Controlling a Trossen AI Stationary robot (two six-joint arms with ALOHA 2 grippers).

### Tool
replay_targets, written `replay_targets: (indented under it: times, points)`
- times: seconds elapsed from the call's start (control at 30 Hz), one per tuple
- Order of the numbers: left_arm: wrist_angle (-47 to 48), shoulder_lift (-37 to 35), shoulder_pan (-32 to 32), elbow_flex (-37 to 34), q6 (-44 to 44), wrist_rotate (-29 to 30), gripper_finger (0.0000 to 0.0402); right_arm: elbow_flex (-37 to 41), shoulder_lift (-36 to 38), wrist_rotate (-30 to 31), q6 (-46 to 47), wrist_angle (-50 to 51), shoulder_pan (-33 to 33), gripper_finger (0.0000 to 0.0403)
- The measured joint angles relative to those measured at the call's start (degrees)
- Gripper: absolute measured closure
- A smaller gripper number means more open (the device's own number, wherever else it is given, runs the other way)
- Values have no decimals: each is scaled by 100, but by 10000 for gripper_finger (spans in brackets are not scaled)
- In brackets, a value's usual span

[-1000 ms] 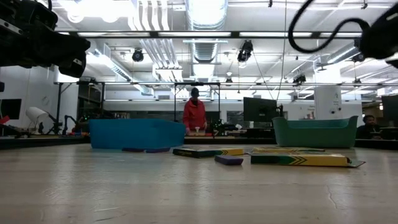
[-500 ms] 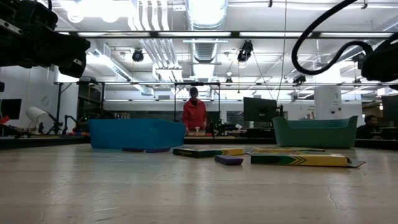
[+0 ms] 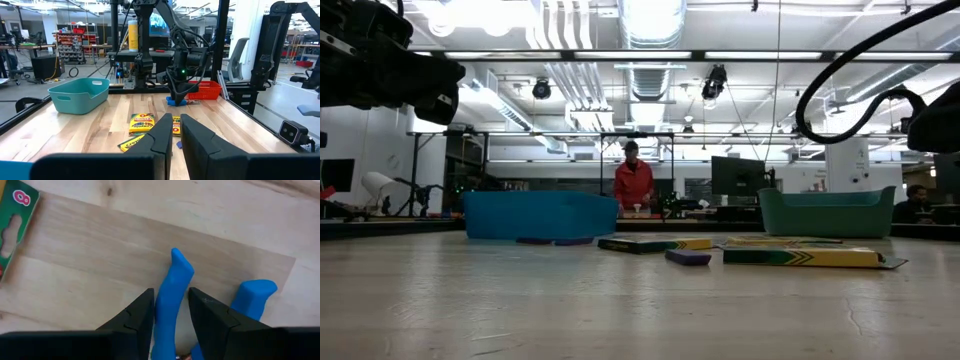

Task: Pick & Place School Supplies
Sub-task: Put the blue hole puncher into the green bin

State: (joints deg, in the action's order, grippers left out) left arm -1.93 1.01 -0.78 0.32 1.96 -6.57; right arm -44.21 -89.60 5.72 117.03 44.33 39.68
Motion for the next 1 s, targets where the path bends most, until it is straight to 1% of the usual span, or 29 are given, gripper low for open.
replay_targets:
  times: [0.27,0.37,0.77,0.9,1.0]
  points:
    - [1,0,-1,0,0,1,360,3,0,-20,-46,-19,2,342]
    - [0,-1,0,0,0,1,360,3,0,-20,-55,-17,2,356]
    - [0,0,-2,0,0,0,362,-14,12,-9,-104,2,2,354]
    - [2,0,0,0,0,2,361,-140,167,57,-302,183,-13,352]
    - [1,-1,0,0,0,1,360,-289,370,315,-397,616,-30,352]
